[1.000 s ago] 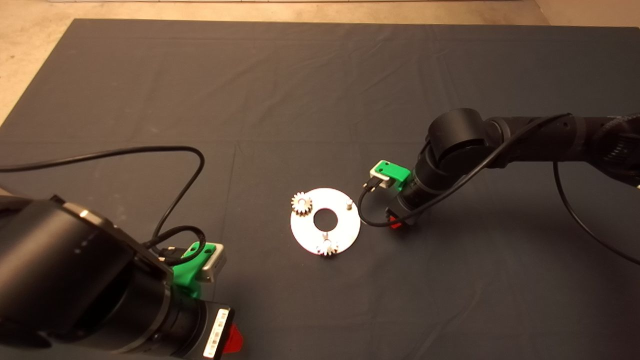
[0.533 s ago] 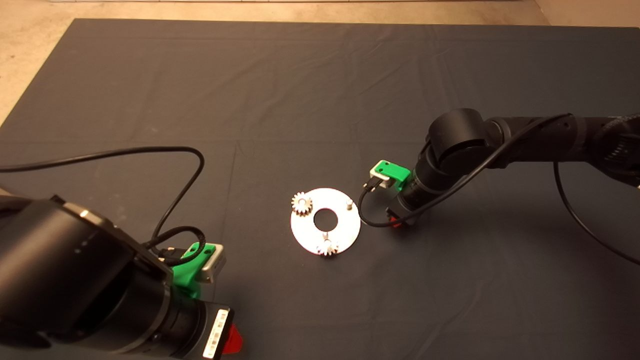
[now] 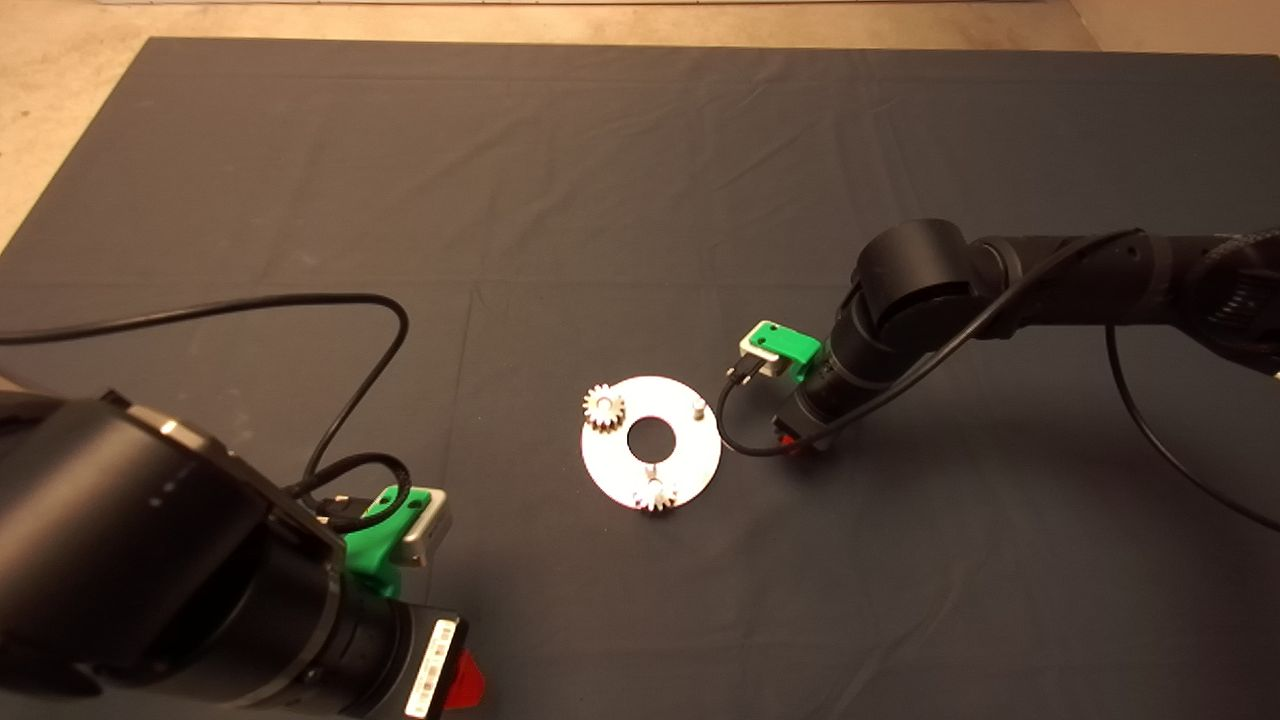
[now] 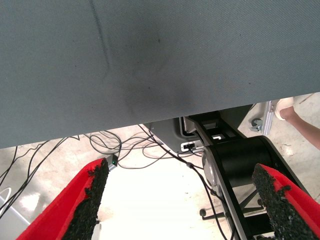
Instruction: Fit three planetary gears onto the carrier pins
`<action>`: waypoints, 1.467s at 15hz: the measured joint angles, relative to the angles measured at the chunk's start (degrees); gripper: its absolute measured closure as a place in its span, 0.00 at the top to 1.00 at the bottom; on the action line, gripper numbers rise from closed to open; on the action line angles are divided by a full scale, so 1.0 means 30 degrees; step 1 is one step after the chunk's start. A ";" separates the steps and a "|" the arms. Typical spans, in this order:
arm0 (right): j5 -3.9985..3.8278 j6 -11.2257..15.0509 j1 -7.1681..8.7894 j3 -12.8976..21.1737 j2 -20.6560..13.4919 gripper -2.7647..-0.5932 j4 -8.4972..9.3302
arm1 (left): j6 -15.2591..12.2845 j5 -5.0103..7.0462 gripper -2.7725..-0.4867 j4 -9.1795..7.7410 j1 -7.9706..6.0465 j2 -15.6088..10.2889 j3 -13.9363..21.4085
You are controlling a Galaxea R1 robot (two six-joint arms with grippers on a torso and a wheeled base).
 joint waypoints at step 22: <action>-0.0118 0.0370 0.2158 0.1123 0.1658 0.22 0.0313 | 0.0000 0.0008 0.68 -0.0008 0.0008 0.0045 0.0073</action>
